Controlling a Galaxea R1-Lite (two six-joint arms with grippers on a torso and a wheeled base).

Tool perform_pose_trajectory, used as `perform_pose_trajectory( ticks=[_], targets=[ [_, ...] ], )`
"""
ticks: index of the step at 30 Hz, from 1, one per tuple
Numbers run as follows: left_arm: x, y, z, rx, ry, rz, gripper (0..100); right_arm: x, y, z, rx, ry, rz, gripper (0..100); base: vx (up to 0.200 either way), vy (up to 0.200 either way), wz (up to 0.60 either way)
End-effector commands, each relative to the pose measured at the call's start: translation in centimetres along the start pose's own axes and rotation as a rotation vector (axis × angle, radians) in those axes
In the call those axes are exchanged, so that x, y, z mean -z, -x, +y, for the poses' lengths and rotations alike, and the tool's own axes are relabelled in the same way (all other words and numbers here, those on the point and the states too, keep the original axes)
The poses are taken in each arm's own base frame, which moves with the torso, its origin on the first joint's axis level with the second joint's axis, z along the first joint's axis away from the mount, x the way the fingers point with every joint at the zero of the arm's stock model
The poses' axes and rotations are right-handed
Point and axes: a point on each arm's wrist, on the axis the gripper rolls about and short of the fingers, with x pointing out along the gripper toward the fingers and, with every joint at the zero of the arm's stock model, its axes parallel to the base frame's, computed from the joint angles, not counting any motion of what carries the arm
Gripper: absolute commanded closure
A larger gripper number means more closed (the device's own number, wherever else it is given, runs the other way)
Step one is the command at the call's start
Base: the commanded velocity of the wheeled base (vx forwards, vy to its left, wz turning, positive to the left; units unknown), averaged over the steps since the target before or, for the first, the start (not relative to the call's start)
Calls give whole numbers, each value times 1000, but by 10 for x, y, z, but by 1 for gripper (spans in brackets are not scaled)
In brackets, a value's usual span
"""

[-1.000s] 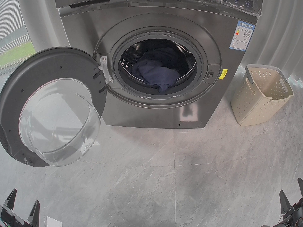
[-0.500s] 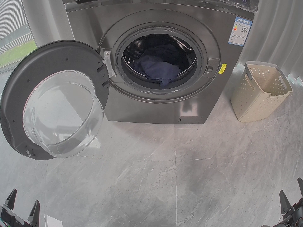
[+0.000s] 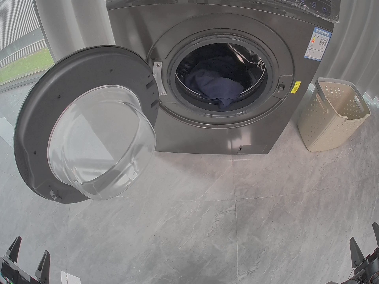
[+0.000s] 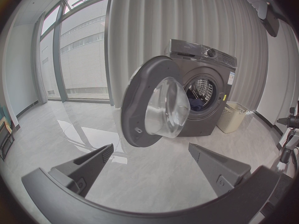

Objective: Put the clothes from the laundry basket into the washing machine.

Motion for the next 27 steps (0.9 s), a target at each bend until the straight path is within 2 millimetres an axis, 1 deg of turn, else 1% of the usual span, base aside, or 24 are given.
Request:
perform_pose_trajectory(
  ticks=[1,15,27],
  targets=[
    [5,0,0,0,0,4,0,5,0,0,-1,0,5,0,0,200,0],
    [5,0,0,-8,-8,1,0,5,0,0,-1,0,5,0,0,200,0],
    [5,0,0,-4,-68,1,0,5,0,0,-1,0,5,0,0,0,0]
  ],
)
